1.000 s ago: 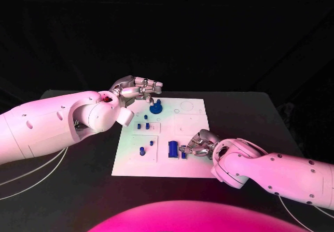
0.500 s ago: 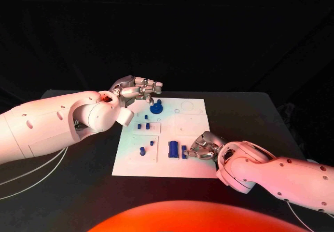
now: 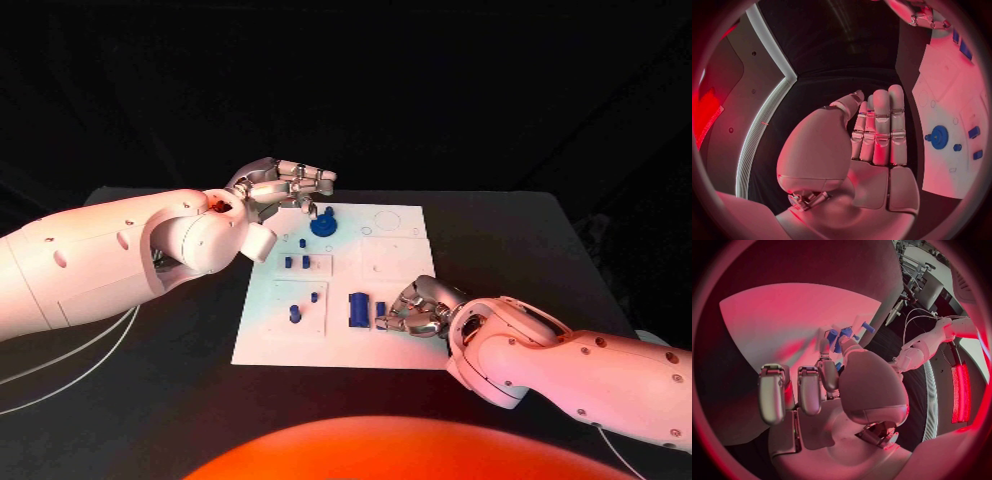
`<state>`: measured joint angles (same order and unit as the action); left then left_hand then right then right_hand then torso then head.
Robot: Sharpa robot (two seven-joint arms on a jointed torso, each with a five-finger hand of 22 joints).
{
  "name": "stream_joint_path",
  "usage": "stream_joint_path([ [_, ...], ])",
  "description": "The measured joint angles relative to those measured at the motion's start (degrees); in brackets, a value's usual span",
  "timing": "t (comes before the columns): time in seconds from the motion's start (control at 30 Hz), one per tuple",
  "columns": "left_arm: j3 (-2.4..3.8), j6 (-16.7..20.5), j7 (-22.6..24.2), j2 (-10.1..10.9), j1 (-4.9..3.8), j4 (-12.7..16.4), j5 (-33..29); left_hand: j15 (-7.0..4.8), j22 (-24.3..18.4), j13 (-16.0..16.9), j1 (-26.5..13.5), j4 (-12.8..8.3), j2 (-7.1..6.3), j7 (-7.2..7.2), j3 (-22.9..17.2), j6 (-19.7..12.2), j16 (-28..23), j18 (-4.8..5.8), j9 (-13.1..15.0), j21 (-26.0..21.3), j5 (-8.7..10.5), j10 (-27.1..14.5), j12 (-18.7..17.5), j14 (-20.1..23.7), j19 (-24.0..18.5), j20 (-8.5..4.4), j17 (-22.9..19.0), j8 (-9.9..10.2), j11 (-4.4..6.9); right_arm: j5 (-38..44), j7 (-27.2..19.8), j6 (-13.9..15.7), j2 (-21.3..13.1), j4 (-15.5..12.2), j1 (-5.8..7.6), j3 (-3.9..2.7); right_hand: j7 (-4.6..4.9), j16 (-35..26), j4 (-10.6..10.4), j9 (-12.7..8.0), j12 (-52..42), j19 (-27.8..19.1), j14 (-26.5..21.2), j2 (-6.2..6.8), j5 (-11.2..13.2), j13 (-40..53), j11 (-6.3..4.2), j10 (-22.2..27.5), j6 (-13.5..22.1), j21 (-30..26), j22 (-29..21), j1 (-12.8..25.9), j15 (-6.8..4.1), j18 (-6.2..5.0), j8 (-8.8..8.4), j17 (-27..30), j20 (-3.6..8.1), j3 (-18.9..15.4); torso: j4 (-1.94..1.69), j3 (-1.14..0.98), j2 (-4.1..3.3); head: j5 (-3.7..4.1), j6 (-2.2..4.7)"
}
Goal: Assemble the parts on the task board
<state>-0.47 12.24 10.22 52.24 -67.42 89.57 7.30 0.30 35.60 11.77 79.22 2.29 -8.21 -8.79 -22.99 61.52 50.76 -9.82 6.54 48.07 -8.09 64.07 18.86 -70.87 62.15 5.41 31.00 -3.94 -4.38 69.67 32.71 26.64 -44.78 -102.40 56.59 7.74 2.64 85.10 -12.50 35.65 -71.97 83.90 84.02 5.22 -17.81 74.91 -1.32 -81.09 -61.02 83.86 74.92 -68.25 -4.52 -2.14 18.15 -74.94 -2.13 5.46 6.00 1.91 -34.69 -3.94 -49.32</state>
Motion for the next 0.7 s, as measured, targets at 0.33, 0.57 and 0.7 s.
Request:
stream_joint_path([
  [0.33,0.0,-0.1,0.0,0.0,0.0,0.0,0.0,0.0,0.0,0.0,0.0,0.0,0.0,0.0,0.0,0.0,0.0,0.0,0.0,0.0,0.0,0.0,0.0,0.0,0.0,0.0,0.0,0.0,0.0,0.5,0.0,-1.0,0.5,0.9,-0.03,-0.01,0.0,0.0,0.2,0.1,-0.4,0.0,0.0,-0.44,0.0,0.0,0.0,0.0,0.0,0.0,0.0,-0.4,0.0,0.0,0.0,0.0,0.0,-0.2,-0.01,0.03,-0.02,0.04,-0.13],
  [0.57,0.0,-0.1,-0.1,0.1,0.0,0.0,0.0,0.0,0.0,0.0,0.0,0.0,0.0,0.0,0.0,0.0,0.0,0.0,0.0,0.0,0.0,0.0,0.0,0.0,0.0,0.0,0.0,0.0,0.0,1.1,0.2,-2.0,0.4,1.2,-0.03,-0.01,-0.06,0.0,0.5,0.1,-0.6,0.0,0.0,-0.81,0.0,0.0,-0.21,-0.2,-0.1,0.0,0.0,-1.4,0.0,0.0,0.0,0.0,0.0,-0.5,-0.01,0.01,-0.01,-0.06,-0.19],
  [0.7,0.0,-0.1,-0.1,0.1,0.0,0.0,0.0,0.0,0.0,0.0,0.0,0.0,0.0,0.0,0.0,0.0,0.0,0.0,0.0,0.0,0.0,0.0,0.0,0.0,0.0,0.0,0.0,0.0,0.0,1.4,0.2,-2.1,0.4,1.2,-0.03,-0.01,-0.16,0.0,0.5,0.1,-0.6,0.0,0.0,-0.81,0.0,0.0,-0.21,-0.2,-0.2,0.0,0.0,-1.4,0.0,0.0,0.0,0.0,0.0,-0.5,0.0,0.01,0.0,-0.09,-0.14],
])
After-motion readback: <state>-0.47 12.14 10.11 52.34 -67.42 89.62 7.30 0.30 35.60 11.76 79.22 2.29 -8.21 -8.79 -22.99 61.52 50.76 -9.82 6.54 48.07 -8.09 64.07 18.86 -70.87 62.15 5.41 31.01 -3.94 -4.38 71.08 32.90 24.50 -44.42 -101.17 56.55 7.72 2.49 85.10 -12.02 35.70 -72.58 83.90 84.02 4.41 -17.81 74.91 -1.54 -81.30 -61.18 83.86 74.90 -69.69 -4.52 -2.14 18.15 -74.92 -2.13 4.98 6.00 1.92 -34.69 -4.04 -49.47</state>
